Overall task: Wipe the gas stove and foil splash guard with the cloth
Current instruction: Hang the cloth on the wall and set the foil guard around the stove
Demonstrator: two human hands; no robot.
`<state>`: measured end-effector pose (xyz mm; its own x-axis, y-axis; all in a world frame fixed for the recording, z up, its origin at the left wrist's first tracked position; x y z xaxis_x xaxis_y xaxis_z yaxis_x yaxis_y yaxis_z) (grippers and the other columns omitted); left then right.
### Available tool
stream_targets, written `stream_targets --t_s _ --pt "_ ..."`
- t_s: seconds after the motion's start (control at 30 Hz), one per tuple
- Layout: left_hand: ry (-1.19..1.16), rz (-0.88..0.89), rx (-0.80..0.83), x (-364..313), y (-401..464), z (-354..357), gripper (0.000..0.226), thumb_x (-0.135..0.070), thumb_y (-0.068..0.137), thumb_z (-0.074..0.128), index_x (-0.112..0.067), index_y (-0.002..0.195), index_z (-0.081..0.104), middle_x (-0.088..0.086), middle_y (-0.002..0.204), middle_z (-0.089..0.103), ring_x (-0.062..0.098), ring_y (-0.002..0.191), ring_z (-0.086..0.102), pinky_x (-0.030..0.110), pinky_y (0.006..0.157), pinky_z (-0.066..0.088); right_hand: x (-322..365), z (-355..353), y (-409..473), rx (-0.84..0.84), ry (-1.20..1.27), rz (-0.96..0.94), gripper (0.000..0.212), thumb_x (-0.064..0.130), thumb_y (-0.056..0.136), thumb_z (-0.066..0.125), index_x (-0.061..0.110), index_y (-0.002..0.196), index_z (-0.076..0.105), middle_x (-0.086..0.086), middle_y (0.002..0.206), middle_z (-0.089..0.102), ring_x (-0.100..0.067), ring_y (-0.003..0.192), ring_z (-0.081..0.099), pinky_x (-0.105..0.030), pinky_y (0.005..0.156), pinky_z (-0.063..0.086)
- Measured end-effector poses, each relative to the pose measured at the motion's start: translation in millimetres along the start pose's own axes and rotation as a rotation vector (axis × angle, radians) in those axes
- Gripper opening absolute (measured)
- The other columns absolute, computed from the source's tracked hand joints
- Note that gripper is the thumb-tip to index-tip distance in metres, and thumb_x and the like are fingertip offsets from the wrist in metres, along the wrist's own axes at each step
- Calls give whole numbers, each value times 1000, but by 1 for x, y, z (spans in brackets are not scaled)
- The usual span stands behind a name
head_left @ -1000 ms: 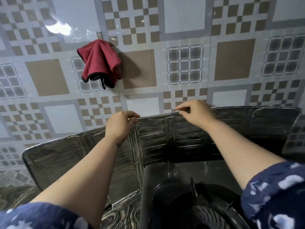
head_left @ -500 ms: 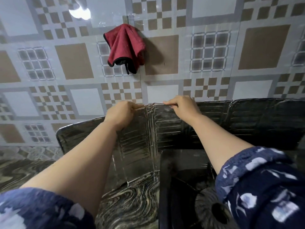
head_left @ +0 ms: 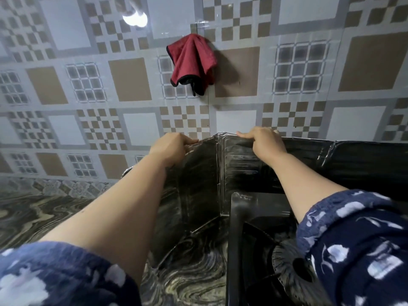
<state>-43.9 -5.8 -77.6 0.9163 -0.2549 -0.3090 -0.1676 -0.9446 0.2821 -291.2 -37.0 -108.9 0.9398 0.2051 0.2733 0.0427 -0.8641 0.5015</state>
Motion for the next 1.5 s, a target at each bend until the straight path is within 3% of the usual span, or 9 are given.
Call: stream_targets --t_s 0.17,0.47,0.57,0.67,0.8,0.87,1.13,1.33,1.5 --pt "-102 -65 -4 -21 1 4 51 3 90 54 -30 129 57 5 133 59 21 102 62 33 82 53 -8 -14 -1 8 83 87 74 -16 87 31 41 125 58 -9 144 47 -39 134 37 -48 116 25" --pt "-200 -100 -8 -48 14 14 44 0 93 51 -29 124 62 3 131 60 11 61 54 24 49 41 -33 -43 1 53 84 150 67 -13 87 34 34 124 61 -12 148 42 -38 135 37 -43 115 28" --pt "-164 -80 -5 -59 18 20 47 2 92 49 -29 125 61 3 131 60 14 65 55 27 54 48 -41 -46 3 73 61 153 64 -12 88 36 34 126 61 -11 147 43 -37 136 35 -44 115 25" --pt "-113 -75 -1 -65 19 29 52 4 91 48 -33 126 59 2 126 63 19 83 63 39 75 59 -50 -38 4 65 21 140 65 -11 89 38 39 126 59 -9 144 48 -36 133 39 -46 114 24" --pt "-17 -68 -18 -68 21 36 61 7 89 45 -36 129 56 6 123 64 26 90 66 43 76 59 -59 -18 3 -6 73 111 62 -14 85 46 33 121 62 2 104 56 -29 113 49 -48 110 29" --pt "-2 -61 -24 -69 22 36 59 6 89 45 -34 131 55 7 123 64 26 91 66 43 77 59 -58 -16 3 -27 65 101 59 -12 85 49 32 121 62 4 98 53 -25 107 48 -47 108 29" --pt "7 -80 -2 -69 16 26 62 7 85 44 -33 130 56 6 130 60 27 100 63 44 83 57 -36 -22 -7 -21 30 52 59 -6 89 49 32 134 51 4 103 47 -16 98 37 -36 100 29" --pt "49 -95 26 -70 5 22 55 -1 86 48 -32 132 54 5 113 65 26 91 64 35 69 54 -27 -17 -5 12 -77 50 63 -4 88 51 34 139 45 0 117 49 -23 115 40 -42 110 21" --pt "108 -79 -16 -74 -4 22 52 -5 84 50 -30 130 53 5 121 62 28 101 62 36 75 53 -23 -21 -8 -2 -108 35 62 -2 89 50 34 140 43 -2 126 50 -24 120 38 -42 111 20"
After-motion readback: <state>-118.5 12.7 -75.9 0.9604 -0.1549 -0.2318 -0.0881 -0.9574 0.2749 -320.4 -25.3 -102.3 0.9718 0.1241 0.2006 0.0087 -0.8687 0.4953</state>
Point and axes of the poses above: each hand's wrist, its own y-axis towards the middle knuckle, its own z-axis out of the palm, x = y × z, the point moved 2 cm from there along y, towards the middle knuckle
